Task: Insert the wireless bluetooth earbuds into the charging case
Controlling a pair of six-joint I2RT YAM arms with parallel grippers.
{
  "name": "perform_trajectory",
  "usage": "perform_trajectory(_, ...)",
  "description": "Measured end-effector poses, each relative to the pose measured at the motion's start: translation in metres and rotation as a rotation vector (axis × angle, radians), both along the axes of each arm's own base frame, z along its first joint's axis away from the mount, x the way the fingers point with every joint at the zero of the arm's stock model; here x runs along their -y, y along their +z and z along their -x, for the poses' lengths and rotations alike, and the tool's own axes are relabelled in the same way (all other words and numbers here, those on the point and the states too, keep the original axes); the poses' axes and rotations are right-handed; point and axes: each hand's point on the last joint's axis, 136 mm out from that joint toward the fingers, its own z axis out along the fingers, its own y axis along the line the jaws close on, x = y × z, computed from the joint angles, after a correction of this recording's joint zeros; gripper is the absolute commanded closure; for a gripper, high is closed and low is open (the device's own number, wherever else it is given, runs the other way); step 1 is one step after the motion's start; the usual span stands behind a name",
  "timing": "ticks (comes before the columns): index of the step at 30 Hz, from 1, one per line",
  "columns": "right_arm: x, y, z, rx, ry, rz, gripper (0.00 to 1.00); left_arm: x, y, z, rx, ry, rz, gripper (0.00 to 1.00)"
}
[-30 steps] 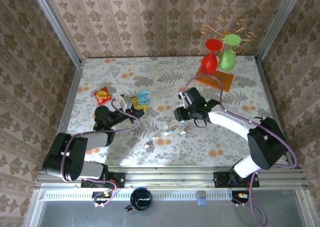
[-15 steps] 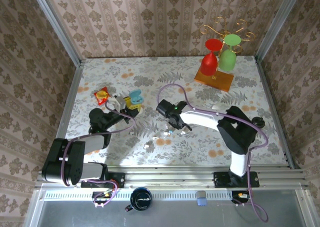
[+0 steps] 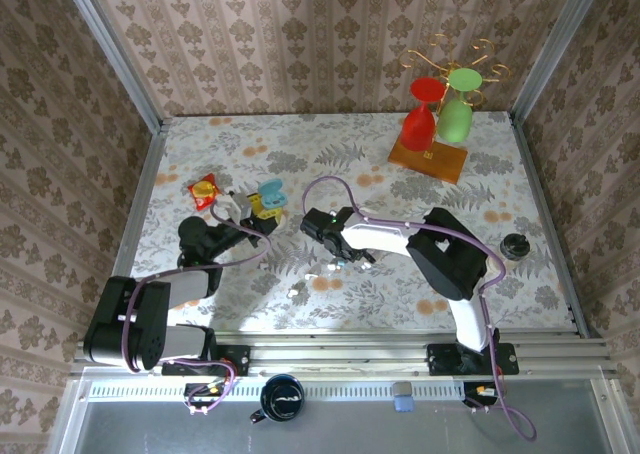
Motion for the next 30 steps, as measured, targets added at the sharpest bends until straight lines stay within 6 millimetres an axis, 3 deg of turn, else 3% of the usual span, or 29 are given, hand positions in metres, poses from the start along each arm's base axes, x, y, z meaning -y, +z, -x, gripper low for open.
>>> perform_trajectory(25, 0.013, -0.009, -0.008, -0.007, -0.044, 0.015, 0.82, 0.0, 0.0, 0.0, 0.003, 0.0, -0.002, 0.63)
perform_trajectory(30, 0.011, -0.004, -0.007, -0.02, -0.079, -0.073, 0.82, 0.0, 0.0, 0.0, 0.006, 0.0, -0.004, 0.63)
